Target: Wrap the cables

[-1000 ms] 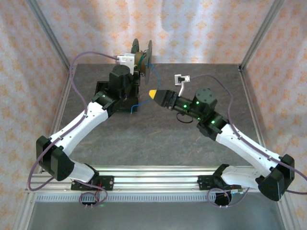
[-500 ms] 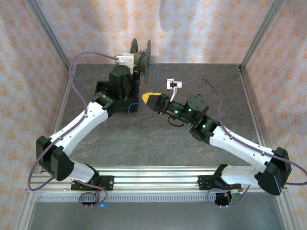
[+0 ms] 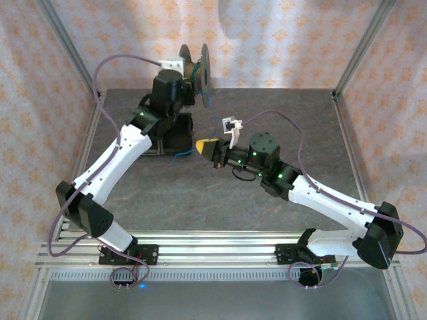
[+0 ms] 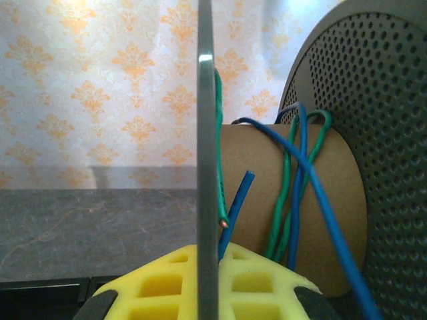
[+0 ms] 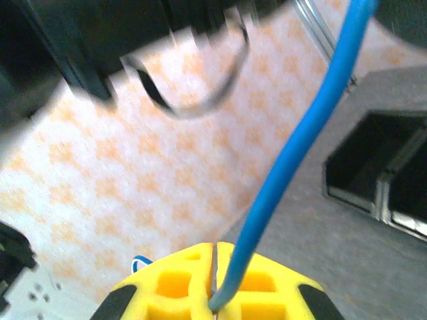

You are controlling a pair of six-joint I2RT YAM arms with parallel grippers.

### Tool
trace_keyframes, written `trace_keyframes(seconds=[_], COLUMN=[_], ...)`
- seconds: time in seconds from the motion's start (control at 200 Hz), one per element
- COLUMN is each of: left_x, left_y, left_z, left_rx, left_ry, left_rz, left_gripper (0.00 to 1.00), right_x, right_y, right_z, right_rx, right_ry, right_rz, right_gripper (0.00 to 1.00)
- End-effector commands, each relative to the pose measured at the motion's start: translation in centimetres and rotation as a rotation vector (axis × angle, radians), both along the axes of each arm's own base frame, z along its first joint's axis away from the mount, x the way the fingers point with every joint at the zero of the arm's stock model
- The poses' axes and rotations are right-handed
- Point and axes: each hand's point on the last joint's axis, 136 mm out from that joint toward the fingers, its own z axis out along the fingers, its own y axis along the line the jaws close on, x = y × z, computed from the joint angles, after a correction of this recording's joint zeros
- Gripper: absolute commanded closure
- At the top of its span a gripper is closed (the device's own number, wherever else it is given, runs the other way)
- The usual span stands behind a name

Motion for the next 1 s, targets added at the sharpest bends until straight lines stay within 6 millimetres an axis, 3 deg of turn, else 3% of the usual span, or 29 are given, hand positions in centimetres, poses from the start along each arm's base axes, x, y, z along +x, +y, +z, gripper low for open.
trace_keyframes(seconds=[0.0, 0.24, 0.41, 0.771, 0.996], left_x=[-0.2, 0.4, 0.5, -1.0, -3.1], left_y=[1.7, 5.1, 5.9, 4.0, 2.8], left_z=[3.3, 5.2, 6.8, 7.7, 7.1], left_rx=[-0.157, -0.375, -0.554, -0.75, -0.709], left_ry=[0.01, 0.08, 0.112, 0.252, 0.34], left_rz=[0.015, 0.011, -0.054, -0.291, -0.419], left_gripper=[1.0, 1.0, 1.0, 1.0, 1.0], right_x=[-1.6, -0.9, 1.1, 5.1, 7.9], right_y=[-0.5, -4.4, -7.9, -13.1, -17.6], right_z=[-5.2, -14.8, -18.9, -20.9, -21.1], right_rx=[-0.207, -0.608, -0.894, -1.202, -1.293], right_ry=[-0.001, 0.035, 0.017, -0.099, -0.113], right_rz=[0.071, -0.011, -0.127, -0.355, -0.496], right_gripper=[1.0, 1.0, 1.0, 1.0, 1.0])
